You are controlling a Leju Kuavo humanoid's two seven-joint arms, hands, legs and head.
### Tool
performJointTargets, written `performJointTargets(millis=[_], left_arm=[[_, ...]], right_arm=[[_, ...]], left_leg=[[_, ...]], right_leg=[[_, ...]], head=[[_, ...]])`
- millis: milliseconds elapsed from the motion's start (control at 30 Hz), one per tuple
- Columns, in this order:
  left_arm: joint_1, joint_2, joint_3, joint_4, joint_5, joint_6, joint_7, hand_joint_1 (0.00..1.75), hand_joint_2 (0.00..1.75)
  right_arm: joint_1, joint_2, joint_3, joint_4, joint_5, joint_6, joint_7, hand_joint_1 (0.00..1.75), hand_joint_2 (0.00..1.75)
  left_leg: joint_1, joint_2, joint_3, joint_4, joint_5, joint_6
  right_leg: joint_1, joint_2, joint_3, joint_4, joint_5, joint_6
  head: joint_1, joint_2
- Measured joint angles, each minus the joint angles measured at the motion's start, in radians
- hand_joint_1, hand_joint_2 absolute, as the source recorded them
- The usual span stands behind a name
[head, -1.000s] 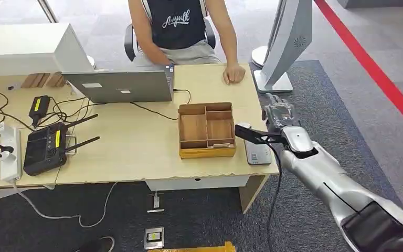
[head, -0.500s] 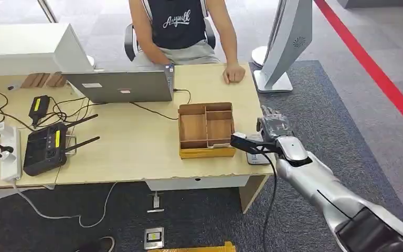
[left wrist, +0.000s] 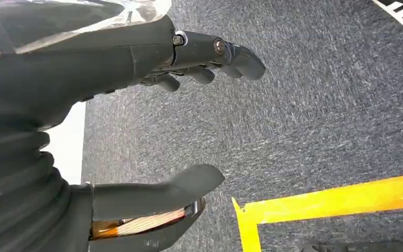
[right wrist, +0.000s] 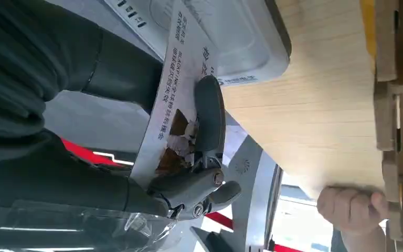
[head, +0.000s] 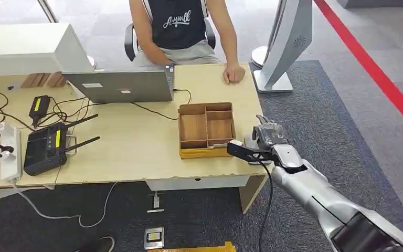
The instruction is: Pass the card to the sensor for recognition and then transmit it.
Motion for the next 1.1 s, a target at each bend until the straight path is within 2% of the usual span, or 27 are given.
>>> performJointTargets(millis=[767, 967, 1100], left_arm=[[0.0, 0.0, 0.0, 0.0, -0.002, 0.0, 0.001, 0.0, 1.75], [0.0, 0.0, 0.0, 0.0, -0.006, -0.002, -0.014, 0.0, 1.75], [0.001, 0.0, 0.0, 0.0, -0.007, -0.002, -0.027, 0.0, 1.75]], right_arm=[[0.003, 0.016, 0.0, 0.011, -0.013, -0.01, -0.005, 1.75, 1.75], [-0.003, 0.014, -0.011, 0.011, -0.044, -0.056, -0.002, 1.75, 1.75], [-0.051, -0.006, -0.039, -0.022, -0.085, -0.085, 0.014, 1.75, 1.75]], left_leg=[[0.0, 0.0, 0.002, 0.0, 0.0, 0.0], [0.0, 0.0, 0.001, 0.0, 0.0, 0.0], [0.0, 0.0, 0.001, 0.0, 0.0, 0.0]], right_leg=[[0.0, 0.0, 0.002, 0.0, 0.0, 0.0], [0.0, 0.0, 0.002, 0.0, 0.0, 0.0], [0.0, 0.0, 0.001, 0.0, 0.001, 0.0]], head=[[0.0, 0.0], [0.0, 0.0], [0.0, 0.0]])
